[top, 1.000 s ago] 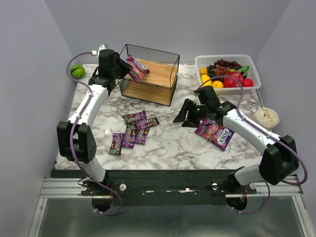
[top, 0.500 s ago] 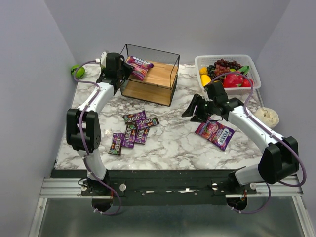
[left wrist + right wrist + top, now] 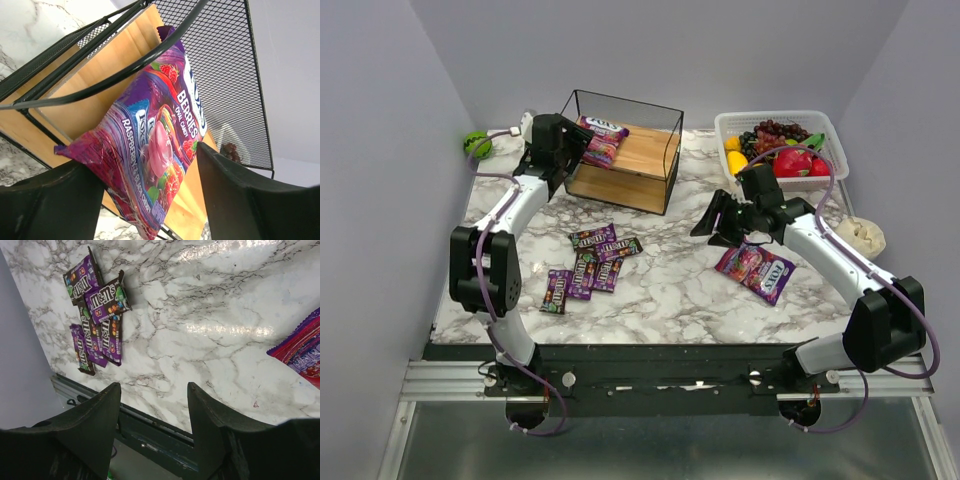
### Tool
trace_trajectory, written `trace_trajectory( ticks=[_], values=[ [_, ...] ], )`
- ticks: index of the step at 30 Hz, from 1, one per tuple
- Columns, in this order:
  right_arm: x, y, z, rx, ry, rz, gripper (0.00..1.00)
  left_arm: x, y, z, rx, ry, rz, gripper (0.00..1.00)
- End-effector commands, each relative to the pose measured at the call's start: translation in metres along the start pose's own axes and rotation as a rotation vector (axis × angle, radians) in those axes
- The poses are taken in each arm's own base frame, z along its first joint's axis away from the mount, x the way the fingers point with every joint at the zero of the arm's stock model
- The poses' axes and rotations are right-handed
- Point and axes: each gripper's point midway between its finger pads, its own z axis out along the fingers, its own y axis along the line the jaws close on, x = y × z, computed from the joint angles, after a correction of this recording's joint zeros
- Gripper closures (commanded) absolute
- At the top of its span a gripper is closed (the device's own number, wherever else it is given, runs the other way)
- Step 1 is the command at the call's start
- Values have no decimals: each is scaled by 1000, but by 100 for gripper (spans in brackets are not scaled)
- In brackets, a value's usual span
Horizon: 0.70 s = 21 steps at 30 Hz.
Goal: Place and organize the candy bags onto the shelf
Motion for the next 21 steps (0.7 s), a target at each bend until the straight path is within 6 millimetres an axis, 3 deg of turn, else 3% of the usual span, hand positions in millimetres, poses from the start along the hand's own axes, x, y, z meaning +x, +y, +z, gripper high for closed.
trace_trajectory(
  ticks=[1, 7, 10, 13, 14, 17, 21],
  values=[
    [6, -10, 0, 27, 24, -5, 36, -6, 2, -13, -9, -17, 3, 18],
    [6, -13, 1, 25, 33, -11, 36, -8, 11, -24, -36, -41, -7, 19],
    [7, -13, 2, 23, 40, -13, 36, -13, 13, -31, -50, -69, -13, 25],
    [7, -15, 2, 26, 40, -14, 36, -15, 17, -36, -65, -82, -16, 37],
    [8, -16, 2, 28, 42, -15, 36, -16, 17, -37, -67, -89, -16, 48],
    [6, -16, 3, 27, 39, -13, 36, -20, 13, -39, -66, -98, -17, 66],
    [4, -16, 4, 26, 39, -13, 36, -21, 9, -34, -66, -91, -7, 82]
  ],
)
